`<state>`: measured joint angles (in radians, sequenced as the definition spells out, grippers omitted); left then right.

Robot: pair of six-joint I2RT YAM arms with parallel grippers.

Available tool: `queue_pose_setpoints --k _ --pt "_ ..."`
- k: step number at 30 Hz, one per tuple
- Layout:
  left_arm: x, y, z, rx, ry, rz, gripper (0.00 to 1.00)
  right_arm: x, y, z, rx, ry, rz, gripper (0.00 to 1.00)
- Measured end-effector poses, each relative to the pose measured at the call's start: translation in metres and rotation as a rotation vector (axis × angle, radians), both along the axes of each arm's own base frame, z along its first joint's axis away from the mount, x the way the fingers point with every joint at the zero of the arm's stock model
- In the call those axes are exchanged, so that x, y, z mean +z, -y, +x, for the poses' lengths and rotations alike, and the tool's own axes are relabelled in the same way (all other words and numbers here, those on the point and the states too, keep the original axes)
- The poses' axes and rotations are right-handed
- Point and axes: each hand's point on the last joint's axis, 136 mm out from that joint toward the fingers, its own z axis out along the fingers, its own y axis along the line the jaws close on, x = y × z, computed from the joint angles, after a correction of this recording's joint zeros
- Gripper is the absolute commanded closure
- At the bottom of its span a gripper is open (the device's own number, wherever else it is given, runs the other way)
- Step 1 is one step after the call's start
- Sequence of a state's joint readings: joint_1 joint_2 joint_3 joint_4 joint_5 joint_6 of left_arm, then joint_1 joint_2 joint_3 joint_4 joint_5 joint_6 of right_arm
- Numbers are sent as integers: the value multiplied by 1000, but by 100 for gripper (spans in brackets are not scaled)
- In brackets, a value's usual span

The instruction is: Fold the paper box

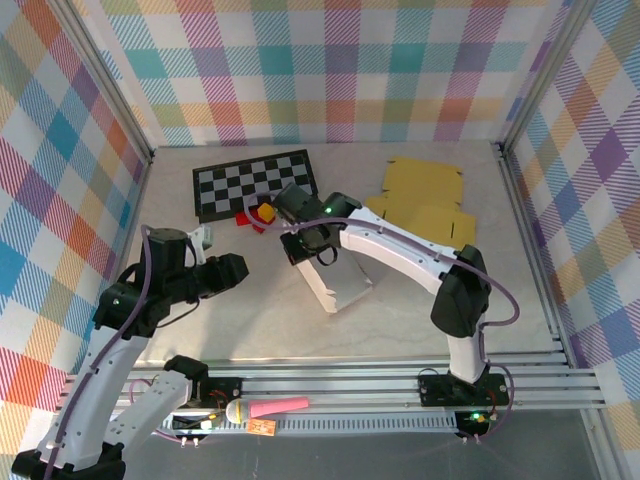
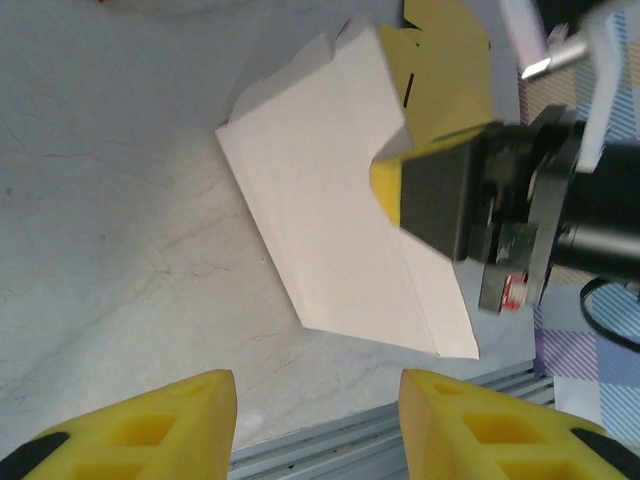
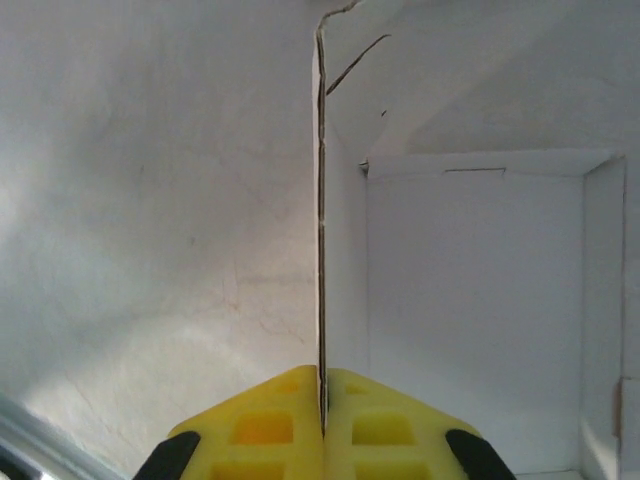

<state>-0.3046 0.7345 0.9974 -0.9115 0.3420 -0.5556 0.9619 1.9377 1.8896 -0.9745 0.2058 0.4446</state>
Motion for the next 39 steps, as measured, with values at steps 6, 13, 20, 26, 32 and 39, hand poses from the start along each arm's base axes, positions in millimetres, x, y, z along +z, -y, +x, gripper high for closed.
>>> queue_pose_setpoints --k 6,13,20,26,32,39 --pt "4 1 -9 -16 10 -19 54 23 12 24 -445 -3 59 100" --pt "3 2 -21 -39 -7 -32 55 32 14 50 -966 -40 175 100" --pt "6 2 -33 -56 -3 -48 55 -10 46 49 -1364 -131 140 100" --pt "-2 1 -39 -62 -16 -50 55 -9 66 61 -1475 -114 150 62" --pt "-19 2 -37 -63 -61 -39 52 -5 69 68 -1415 -68 140 42" --pt "-40 8 -17 -71 -128 -2 51 38 79 75 -1078 56 167 38"
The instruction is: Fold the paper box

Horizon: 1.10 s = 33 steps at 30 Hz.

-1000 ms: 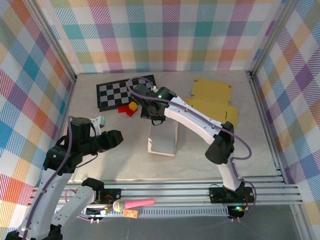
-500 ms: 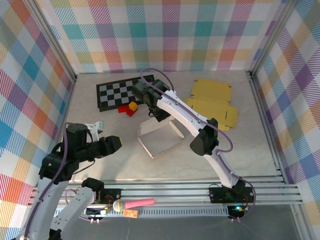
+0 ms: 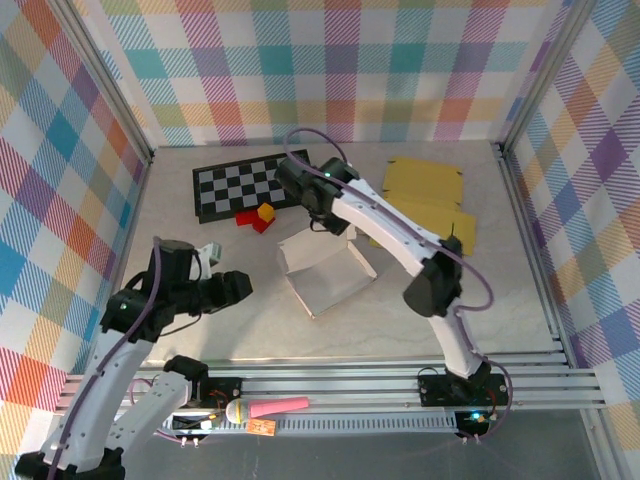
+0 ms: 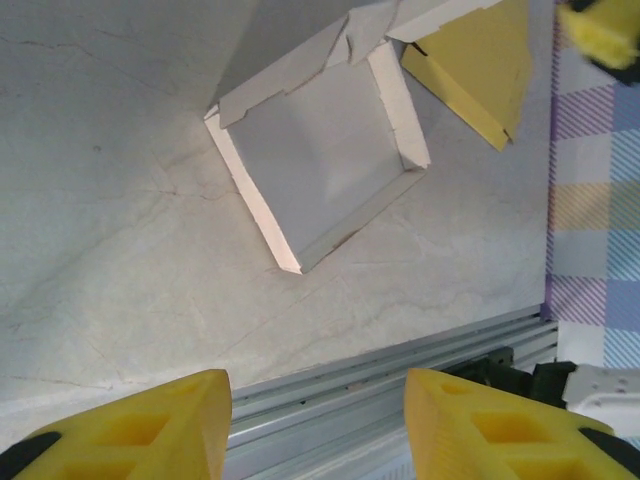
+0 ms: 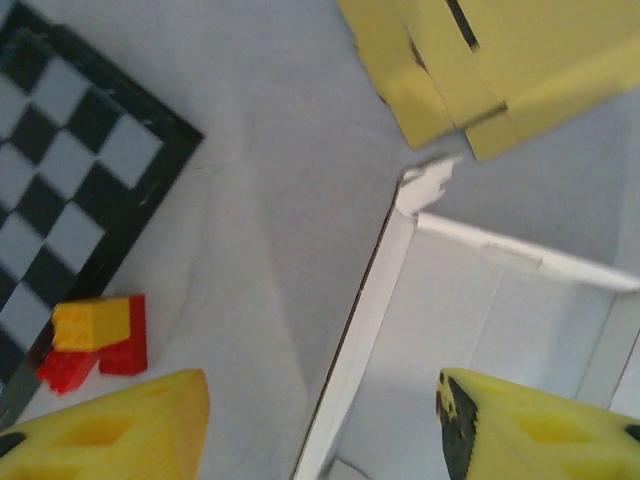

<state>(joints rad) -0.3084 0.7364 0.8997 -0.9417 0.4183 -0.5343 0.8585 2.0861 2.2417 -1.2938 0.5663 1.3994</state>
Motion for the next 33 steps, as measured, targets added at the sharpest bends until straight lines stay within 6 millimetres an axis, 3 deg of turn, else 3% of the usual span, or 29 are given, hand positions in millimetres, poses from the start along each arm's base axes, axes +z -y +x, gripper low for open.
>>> queue_pose_setpoints --k 6,9,11,14,18,20,24,28,33 --pt "-17 16 20 -50 -21 74 50 68 25 3 393 212 48 39" --pt "-26 27 27 -93 -26 139 50 79 49 5 621 297 134 43" --pt "-30 34 33 -117 -19 185 50 70 74 4 742 318 149 46" --pt "-34 43 45 -133 3 262 50 34 107 2 903 298 80 47" --pt "-45 44 60 -107 19 347 50 -30 102 -27 1198 258 14 44" --pt "-52 39 67 -84 15 392 50 -53 98 -38 1299 244 6 42" --pt "-63 34 76 -61 5 453 52 -67 85 -23 1414 273 -21 43" --pt "-70 37 86 -56 4 475 52 -71 72 1 1468 317 -37 43" --pt "-74 43 99 -46 13 482 54 -70 64 13 1501 341 -35 45"
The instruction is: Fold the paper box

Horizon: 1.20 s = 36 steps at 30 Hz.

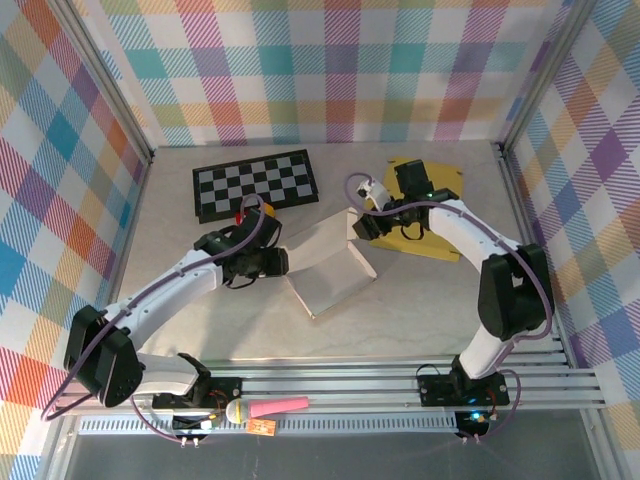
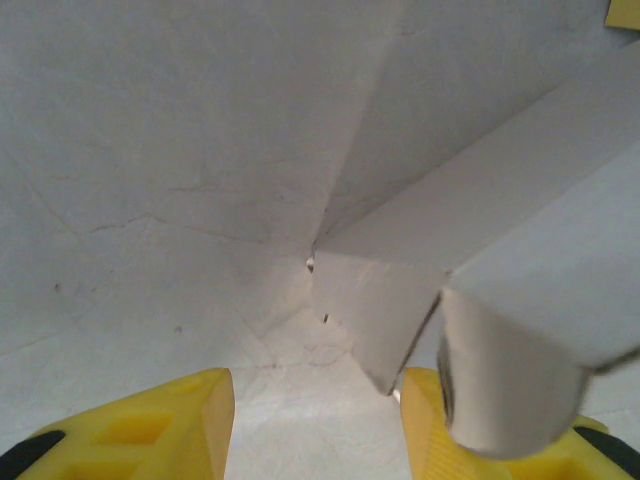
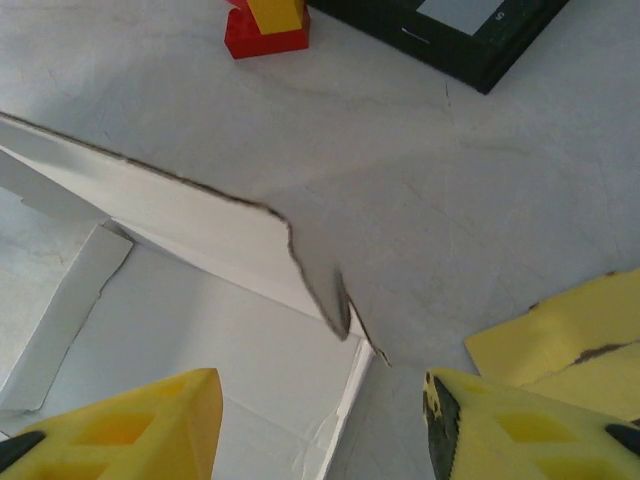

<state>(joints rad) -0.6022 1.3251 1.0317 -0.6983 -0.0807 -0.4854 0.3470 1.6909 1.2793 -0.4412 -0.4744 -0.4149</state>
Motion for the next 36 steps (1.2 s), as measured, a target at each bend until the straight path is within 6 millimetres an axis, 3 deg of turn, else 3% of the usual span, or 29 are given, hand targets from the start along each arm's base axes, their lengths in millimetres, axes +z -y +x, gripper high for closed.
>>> queue_pose_setpoints --k 11,25,32,36 --pt "-4 11 19 -1 10 9 65 -5 -6 11 14 0 -1 50" --pt "-5 14 26 -21 18 27 77 -2 -22 21 32 15 -4 58" --pt "-4 15 30 -24 24 36 86 -8 -23 22 18 5 -24 71" --pt "-4 16 34 -23 28 45 89 -9 -21 23 5 3 -34 73"
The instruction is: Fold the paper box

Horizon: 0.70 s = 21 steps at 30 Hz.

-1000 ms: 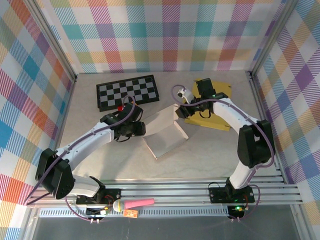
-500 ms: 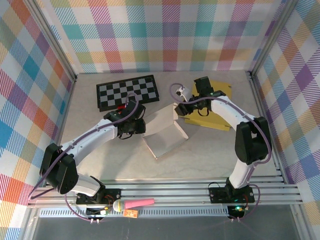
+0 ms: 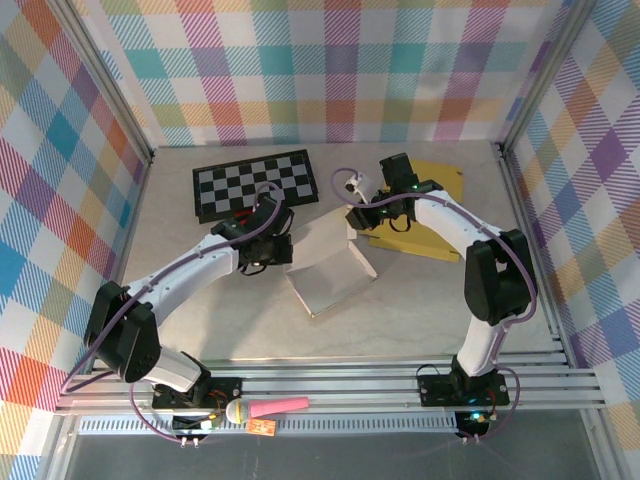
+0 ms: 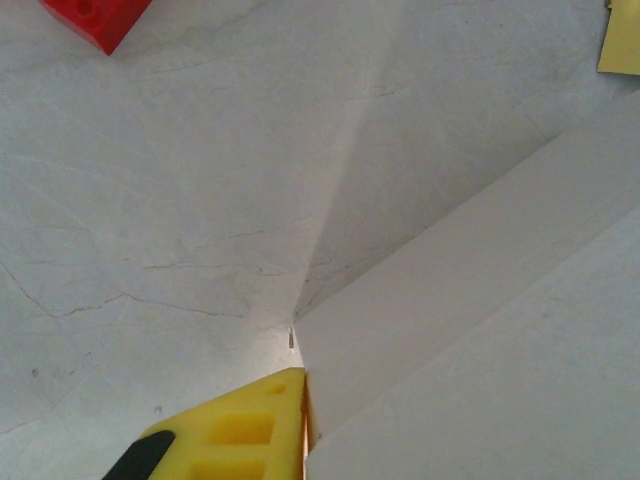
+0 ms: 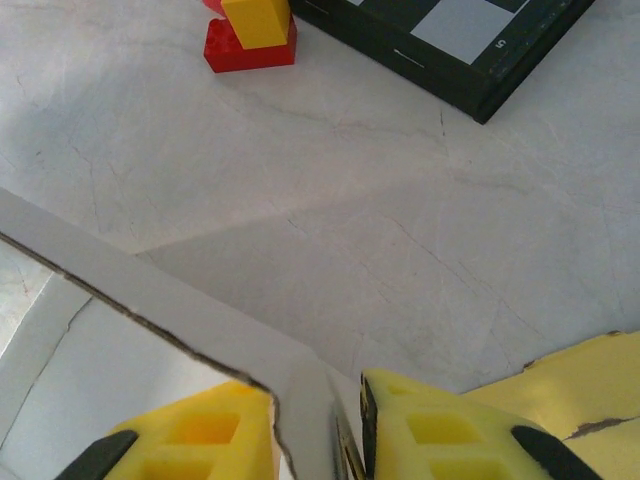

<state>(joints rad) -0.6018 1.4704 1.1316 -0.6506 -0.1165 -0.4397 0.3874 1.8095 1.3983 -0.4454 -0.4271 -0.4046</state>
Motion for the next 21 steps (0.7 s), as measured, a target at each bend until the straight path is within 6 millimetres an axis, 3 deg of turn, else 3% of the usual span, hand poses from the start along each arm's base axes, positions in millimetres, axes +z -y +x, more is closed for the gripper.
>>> queue_pose_setpoints --k 3,11,21 --pt "0 1 4 2 4 10 91 -1 2 1 -11 2 -11 77" --pt "0 4 16 7 13 32 100 3 10 -3 -55 17 -41 100" --pt "6 -1 43 58 41 44 100 14 10 5 -218 94 -103 100"
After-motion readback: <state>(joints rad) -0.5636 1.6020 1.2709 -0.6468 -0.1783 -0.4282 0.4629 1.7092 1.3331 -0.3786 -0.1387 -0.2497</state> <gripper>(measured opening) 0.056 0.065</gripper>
